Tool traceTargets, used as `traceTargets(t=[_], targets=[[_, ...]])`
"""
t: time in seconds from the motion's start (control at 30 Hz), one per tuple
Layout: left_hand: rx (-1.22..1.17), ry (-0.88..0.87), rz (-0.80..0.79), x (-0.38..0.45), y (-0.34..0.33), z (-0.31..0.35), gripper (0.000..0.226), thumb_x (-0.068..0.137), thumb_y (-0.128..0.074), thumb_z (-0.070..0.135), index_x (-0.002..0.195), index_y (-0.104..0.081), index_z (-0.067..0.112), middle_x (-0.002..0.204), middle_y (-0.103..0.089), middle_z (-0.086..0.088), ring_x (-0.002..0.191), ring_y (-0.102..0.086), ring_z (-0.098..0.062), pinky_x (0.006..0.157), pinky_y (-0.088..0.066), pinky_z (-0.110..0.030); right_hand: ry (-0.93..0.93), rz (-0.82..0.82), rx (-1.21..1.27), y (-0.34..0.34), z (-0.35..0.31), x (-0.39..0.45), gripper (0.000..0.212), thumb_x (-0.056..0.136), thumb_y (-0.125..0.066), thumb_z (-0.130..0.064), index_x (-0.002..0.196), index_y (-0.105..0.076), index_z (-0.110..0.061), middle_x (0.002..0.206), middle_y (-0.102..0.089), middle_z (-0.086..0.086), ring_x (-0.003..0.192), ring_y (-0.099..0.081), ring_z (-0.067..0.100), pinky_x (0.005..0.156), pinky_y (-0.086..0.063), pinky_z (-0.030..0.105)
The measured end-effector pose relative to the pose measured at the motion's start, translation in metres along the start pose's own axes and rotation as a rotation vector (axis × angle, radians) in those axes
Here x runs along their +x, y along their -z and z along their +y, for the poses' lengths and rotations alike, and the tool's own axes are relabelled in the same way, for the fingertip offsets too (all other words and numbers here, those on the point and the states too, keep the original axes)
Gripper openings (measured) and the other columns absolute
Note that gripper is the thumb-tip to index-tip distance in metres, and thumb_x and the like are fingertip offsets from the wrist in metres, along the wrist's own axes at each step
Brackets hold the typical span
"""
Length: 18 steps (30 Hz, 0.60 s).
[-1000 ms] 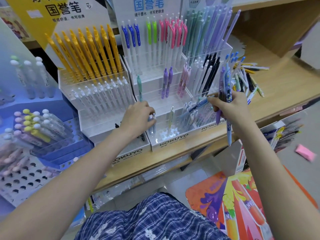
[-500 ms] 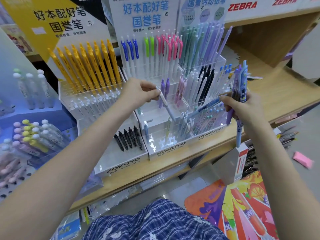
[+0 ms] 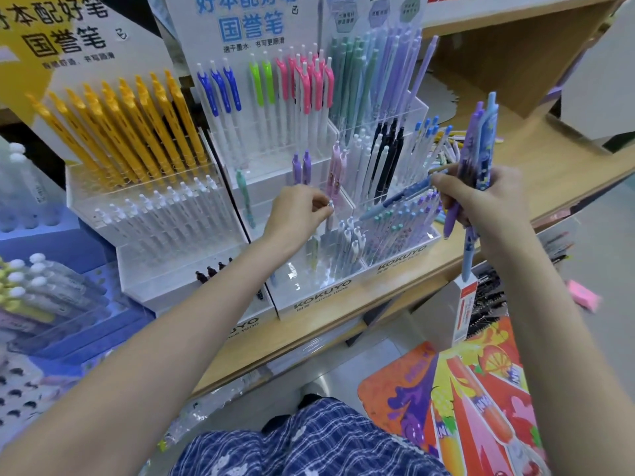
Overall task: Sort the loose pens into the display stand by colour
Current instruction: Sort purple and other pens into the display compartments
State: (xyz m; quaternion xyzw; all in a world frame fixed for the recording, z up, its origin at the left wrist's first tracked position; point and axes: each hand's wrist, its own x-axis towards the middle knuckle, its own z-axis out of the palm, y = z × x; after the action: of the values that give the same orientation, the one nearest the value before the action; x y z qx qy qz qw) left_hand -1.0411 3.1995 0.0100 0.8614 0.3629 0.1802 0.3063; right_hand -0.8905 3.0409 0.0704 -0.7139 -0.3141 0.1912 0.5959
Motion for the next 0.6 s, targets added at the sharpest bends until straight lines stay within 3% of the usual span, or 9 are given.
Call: traceTargets(t=[0.17, 0.37, 0.6], targets=[[0.003, -0.001, -0.020, -0.003, -0.002, 0.000, 0.020, 0.085, -0.066, 0.017, 0.101, -0.071, 0.007, 0.094, -0.072, -0.006, 0.076, -0.058, -0.007, 0.076, -0.043, -0.017, 0.018, -0.032, 0.035, -0.005, -0.002, 0.005, 0.022, 0.087, -0.060, -0.002, 0.068, -0.059, -0.012, 0.044, -0.050, -0.006, 0.030, -0.039, 0.009, 0.037, -0.031, 0.015], [0.003, -0.023, -0.015, -0.017, 0.000, -0.004, 0.016, 0.086, -0.065, 0.016, 0.098, -0.072, 0.008, 0.090, -0.072, -0.004, 0.077, -0.062, -0.009, 0.080, -0.049, -0.021, 0.020, -0.055, 0.050, -0.010, -0.003, 0.009, 0.022, 0.087, -0.060, -0.002, 0.069, -0.060, -0.014, 0.042, -0.051, -0.007, 0.031, -0.039, 0.009, 0.040, -0.033, 0.014], [-0.058, 0.041, 0.029, -0.009, 0.000, -0.005, 0.017, 0.086, -0.064, 0.014, 0.099, -0.072, 0.008, 0.093, -0.072, -0.006, 0.082, -0.063, -0.010, 0.077, -0.045, -0.017, 0.017, -0.071, 0.040, -0.012, -0.001, 0.008, 0.022, 0.087, -0.060, -0.001, 0.069, -0.060, -0.013, 0.042, -0.049, -0.006, 0.031, -0.039, 0.009, 0.038, -0.032, 0.015]])
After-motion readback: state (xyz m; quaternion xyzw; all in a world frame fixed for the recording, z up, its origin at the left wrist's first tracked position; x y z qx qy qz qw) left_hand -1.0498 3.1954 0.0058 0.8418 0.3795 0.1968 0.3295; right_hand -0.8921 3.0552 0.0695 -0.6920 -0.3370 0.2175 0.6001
